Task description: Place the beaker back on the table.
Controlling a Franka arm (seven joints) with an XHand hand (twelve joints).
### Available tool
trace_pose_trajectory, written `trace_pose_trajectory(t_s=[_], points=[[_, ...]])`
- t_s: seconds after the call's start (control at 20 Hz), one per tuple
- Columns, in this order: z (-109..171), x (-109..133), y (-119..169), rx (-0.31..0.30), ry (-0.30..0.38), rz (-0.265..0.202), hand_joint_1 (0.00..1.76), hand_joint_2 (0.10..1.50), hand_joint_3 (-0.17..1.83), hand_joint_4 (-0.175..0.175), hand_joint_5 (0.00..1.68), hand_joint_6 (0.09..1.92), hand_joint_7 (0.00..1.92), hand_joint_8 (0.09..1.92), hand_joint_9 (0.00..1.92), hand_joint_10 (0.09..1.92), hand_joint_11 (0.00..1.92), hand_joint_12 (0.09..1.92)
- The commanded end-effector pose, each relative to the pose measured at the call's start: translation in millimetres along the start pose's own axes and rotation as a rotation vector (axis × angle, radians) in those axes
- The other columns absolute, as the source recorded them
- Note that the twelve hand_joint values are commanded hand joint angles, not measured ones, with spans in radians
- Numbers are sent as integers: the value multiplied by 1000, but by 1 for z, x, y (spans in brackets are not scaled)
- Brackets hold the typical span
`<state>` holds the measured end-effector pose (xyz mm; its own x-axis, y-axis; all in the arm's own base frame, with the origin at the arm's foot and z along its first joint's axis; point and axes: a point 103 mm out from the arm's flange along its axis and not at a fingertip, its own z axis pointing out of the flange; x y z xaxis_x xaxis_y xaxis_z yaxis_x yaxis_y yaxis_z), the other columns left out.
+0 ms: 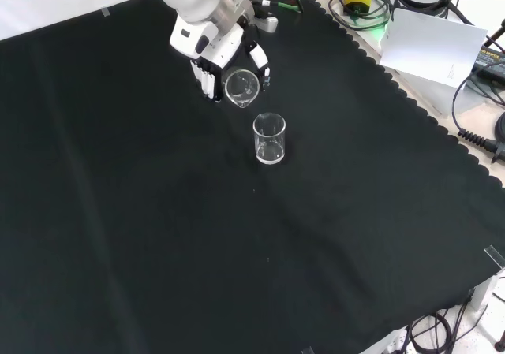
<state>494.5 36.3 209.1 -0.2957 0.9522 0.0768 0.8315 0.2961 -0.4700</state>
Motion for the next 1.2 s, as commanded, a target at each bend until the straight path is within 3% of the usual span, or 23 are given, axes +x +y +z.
trace_pose_trajectory(t_s=[0.05, 0.35, 0.55, 0.8, 1.2], points=[[8, -30, 9, -74, 90, -90, 1446, 430, 1077, -175, 1094, 1016, 1221, 992, 1461, 773, 1114, 836], [24, -52, 19, -168, 194, -155, 1446, 434, 1072, -175, 1091, 1022, 1217, 993, 1458, 774, 1105, 832], [35, -64, 27, -200, 238, -175, 1445, 441, 1061, -175, 1090, 1024, 1212, 993, 1454, 768, 1102, 828], [51, -81, 44, -245, 349, -196, 1446, 442, 1030, -175, 1120, 971, 1239, 928, 1478, 689, 1117, 795], [74, -102, 70, -291, 495, -238, 1452, 428, 965, -175, 1248, 789, 1325, 760, 1635, 230, 1168, 716]])
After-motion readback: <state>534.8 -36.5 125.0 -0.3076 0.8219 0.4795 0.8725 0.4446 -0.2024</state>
